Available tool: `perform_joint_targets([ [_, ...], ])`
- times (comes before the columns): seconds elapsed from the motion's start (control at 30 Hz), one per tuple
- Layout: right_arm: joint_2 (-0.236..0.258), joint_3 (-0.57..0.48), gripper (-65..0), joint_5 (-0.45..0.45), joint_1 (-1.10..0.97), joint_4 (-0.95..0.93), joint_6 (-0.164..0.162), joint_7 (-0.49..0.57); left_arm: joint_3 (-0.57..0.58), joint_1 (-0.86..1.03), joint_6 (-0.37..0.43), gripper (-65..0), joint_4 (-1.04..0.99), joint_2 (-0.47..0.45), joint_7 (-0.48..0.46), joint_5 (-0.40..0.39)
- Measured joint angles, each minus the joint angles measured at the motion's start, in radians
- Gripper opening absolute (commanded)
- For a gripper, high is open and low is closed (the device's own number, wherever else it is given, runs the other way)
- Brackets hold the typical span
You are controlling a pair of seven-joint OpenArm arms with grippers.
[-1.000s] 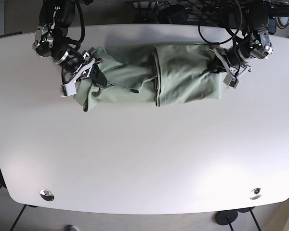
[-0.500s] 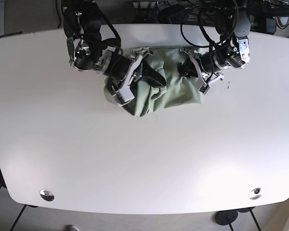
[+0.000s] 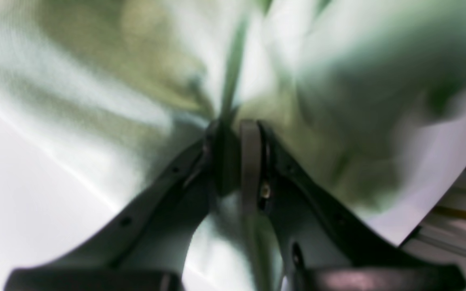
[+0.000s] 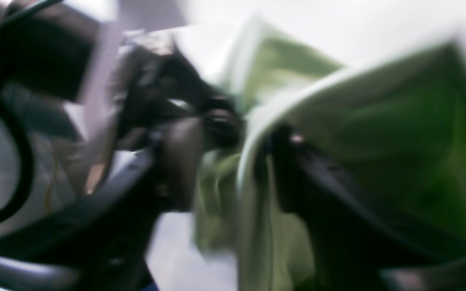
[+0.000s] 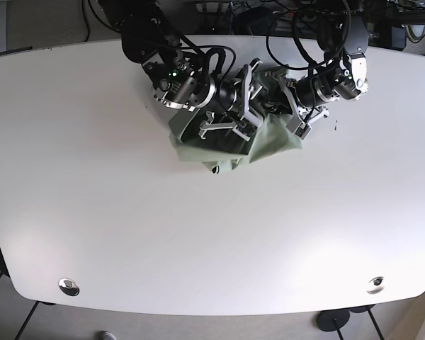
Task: Fold the T-shirt properly
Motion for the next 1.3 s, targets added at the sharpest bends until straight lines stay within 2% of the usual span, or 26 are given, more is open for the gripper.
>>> perform_joint_targets([
  [0.07,-0.004,-0.03,-21.7,-0.043,0.001,0.002,0.0,0.0,-0.023,0.0,0.0,-59.3,-0.003,0.003,-0.019,-0.002],
  [0.13,0.0,-0.058,-21.6,-0.081,0.001,0.028,-0.001,-0.002,-0.066,-0.001,0.0,-59.3,-0.003,0.006,-0.024,-0.008],
  [0.17,0.0,-0.07,-22.0,-0.088,0.002,0.045,0.0,-0.002,-0.124,-0.001,-0.001,-59.3,-0.004,0.008,-0.016,-0.052],
  [0.27,-0.003,-0.069,-27.6,-0.071,0.001,0.068,0.0,0.0,-0.294,-0.001,0.0,-59.2,-0.005,-0.025,-0.017,-0.17],
  [0.37,0.001,-0.052,-32.3,-0.082,-0.001,0.066,-0.017,0.0,-0.398,0.015,0.003,-59.0,-0.005,-0.114,-0.017,-0.207],
  [0.43,0.0,-0.045,-32.2,-0.082,-0.001,0.05,-0.035,0.001,-0.396,0.045,0.003,-58.9,-0.005,-0.149,-0.018,-0.22],
  [0.57,0.0,-0.02,-32.2,-0.071,-0.005,-0.022,-0.034,0.006,-0.312,0.093,0.003,-58.9,-0.005,-0.148,-0.01,-0.216],
  [0.7,-0.006,-0.018,-32.7,-0.079,-0.002,-0.107,-0.037,0.076,-0.203,0.099,0.003,-58.9,-0.005,-0.147,-0.012,-0.217],
  [0.77,-0.006,-0.018,-38.7,-0.078,-0.005,-0.138,-0.036,0.114,-0.171,0.099,0.003,-58.9,-0.005,-0.148,-0.018,-0.216],
  [0.9,-0.006,-0.017,-63.3,-0.083,-0.002,-0.203,-0.038,0.193,-0.123,0.094,0.003,-58.9,-0.01,-0.147,-0.018,-0.216],
  [0.93,-0.005,-0.017,-63.1,-0.082,-0.002,-0.204,-0.038,0.203,-0.122,0.093,0.003,-58.9,-0.01,-0.147,-0.018,-0.214],
  [1.0,-0.005,-0.017,-63.1,-0.082,-0.002,-0.191,-0.037,0.214,-0.085,0.074,0.003,-58.9,-0.013,-0.138,-0.021,-0.132],
  [1.1,-0.006,-0.018,-63.1,-0.082,-0.002,-0.097,-0.037,0.199,-0.071,0.052,0.003,-58.9,-0.013,-0.073,-0.034,-0.036],
  [1.17,-0.01,-0.018,-63.1,-0.071,0.002,-0.03,-0.038,0.172,-0.071,0.052,0.003,-58.9,-0.011,-0.034,-0.056,-0.002],
  [1.23,-0.054,-0.017,-63.1,-0.09,0.0,0.031,-0.038,0.065,-0.071,0.051,0.0,-58.9,-0.01,-0.013,-0.058,0.018],
  [1.3,-0.097,-0.025,-63.1,-0.084,0.01,0.047,-0.034,0.042,-0.071,0.049,0.0,-58.9,-0.014,-0.008,-0.059,0.016],
])
